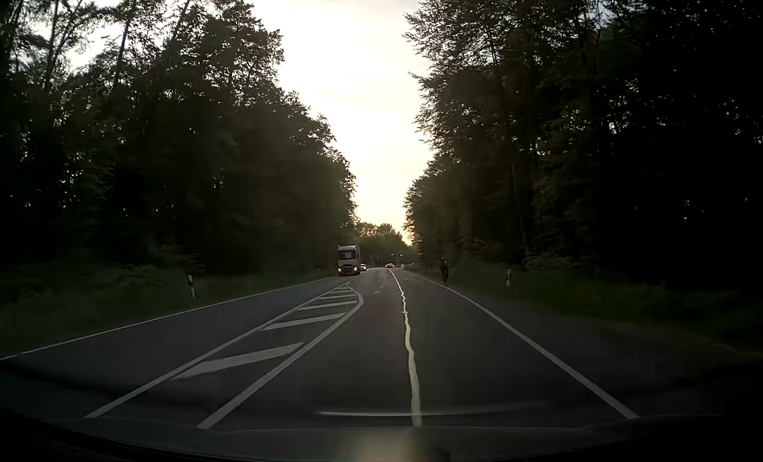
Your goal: Follow the waypoints while adhering to traffic rules and regulations
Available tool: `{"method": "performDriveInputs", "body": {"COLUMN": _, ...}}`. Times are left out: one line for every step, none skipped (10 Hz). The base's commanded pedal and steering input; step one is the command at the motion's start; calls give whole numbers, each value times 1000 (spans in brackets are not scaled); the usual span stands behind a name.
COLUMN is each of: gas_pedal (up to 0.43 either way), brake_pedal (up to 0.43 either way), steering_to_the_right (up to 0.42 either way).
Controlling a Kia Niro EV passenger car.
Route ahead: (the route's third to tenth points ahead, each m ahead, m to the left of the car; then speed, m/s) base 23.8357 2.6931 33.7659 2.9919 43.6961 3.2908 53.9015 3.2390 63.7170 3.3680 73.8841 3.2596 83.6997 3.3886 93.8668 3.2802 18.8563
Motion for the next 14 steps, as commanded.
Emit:
{"method": "performDriveInputs", "body": {"gas_pedal": 0, "brake_pedal": 0, "steering_to_the_right": -7}}
{"method": "performDriveInputs", "body": {"gas_pedal": 0, "brake_pedal": 0, "steering_to_the_right": -7}}
{"method": "performDriveInputs", "body": {"gas_pedal": 0, "brake_pedal": 0, "steering_to_the_right": -7}}
{"method": "performDriveInputs", "body": {"gas_pedal": 0, "brake_pedal": 24, "steering_to_the_right": -7}}
{"method": "performDriveInputs", "body": {"gas_pedal": 0, "brake_pedal": 85, "steering_to_the_right": -7}}
{"method": "performDriveInputs", "body": {"gas_pedal": 0, "brake_pedal": 128, "steering_to_the_right": -7}}
{"method": "performDriveInputs", "body": {"gas_pedal": 0, "brake_pedal": 6, "steering_to_the_right": -7}}
{"method": "performDriveInputs", "body": {"gas_pedal": 0, "brake_pedal": 0, "steering_to_the_right": -7}}
{"method": "performDriveInputs", "body": {"gas_pedal": 0, "brake_pedal": 0, "steering_to_the_right": -6}}
{"method": "performDriveInputs", "body": {"gas_pedal": 0, "brake_pedal": 0, "steering_to_the_right": -6}}
{"method": "performDriveInputs", "body": {"gas_pedal": 0, "brake_pedal": 0, "steering_to_the_right": -5}}
{"method": "performDriveInputs", "body": {"gas_pedal": 0, "brake_pedal": 0, "steering_to_the_right": -5}}
{"method": "performDriveInputs", "body": {"gas_pedal": 0, "brake_pedal": 0, "steering_to_the_right": -5}}
{"method": "performDriveInputs", "body": {"gas_pedal": 0, "brake_pedal": 0, "steering_to_the_right": -4}}
